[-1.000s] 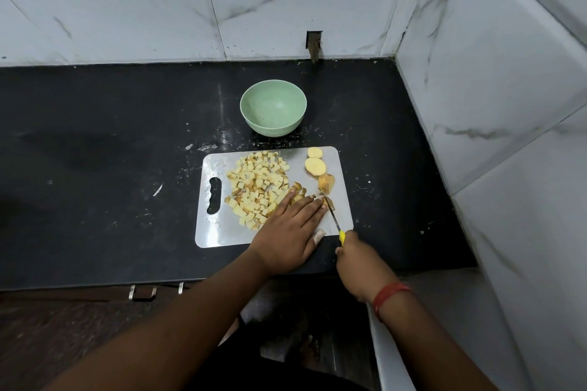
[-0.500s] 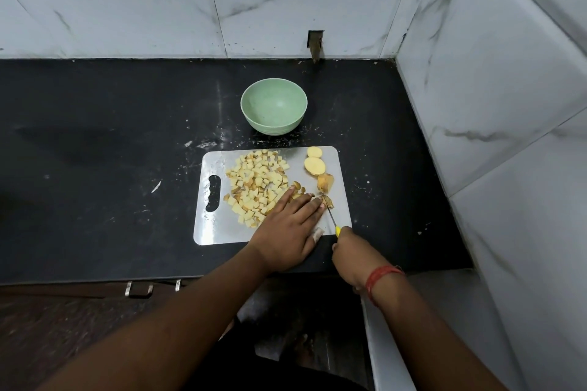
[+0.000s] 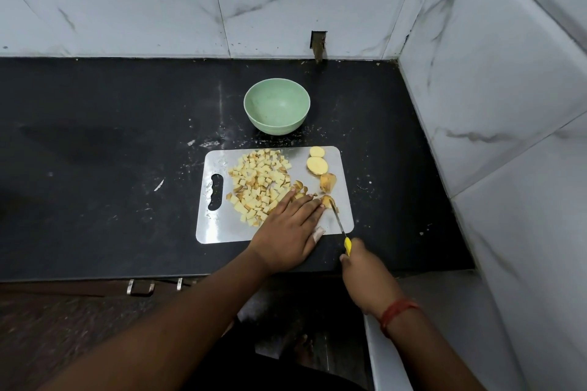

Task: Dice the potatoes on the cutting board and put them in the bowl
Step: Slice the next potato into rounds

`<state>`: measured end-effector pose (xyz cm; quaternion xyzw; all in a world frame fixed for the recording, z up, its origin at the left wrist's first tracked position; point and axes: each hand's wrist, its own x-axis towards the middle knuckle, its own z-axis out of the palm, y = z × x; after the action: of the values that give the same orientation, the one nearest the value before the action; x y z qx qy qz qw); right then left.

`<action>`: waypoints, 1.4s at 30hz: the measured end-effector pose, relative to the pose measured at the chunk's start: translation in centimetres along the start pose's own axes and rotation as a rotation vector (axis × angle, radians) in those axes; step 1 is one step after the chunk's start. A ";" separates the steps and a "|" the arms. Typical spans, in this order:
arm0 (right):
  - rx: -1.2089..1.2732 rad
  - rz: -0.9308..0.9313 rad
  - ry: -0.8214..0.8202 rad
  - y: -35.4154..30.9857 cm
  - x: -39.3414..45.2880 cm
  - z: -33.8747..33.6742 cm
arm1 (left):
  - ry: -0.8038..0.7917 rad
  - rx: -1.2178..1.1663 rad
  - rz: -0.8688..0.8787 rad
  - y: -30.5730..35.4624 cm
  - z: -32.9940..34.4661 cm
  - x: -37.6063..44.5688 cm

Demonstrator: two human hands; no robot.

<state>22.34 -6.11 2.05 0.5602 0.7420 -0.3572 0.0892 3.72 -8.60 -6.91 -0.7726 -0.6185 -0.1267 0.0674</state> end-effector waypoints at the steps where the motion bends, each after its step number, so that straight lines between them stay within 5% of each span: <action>1: -0.004 -0.003 0.005 -0.2 0.2 -0.1 | 0.005 -0.002 0.001 0.0 0.0 0.0; 19: -0.188 0.020 -0.075 -1.1 3.0 0.6 | 0.000 -0.009 -0.015 -0.1 0.1 0.0; 42: -0.085 0.017 -0.139 -0.1 2.9 0.9 | 0.000 0.047 0.004 0.0 0.3 0.1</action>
<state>21.04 -4.48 -0.09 0.5359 0.7440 -0.3624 0.1672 3.73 -8.45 -7.19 -0.7721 -0.6197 -0.1120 0.0858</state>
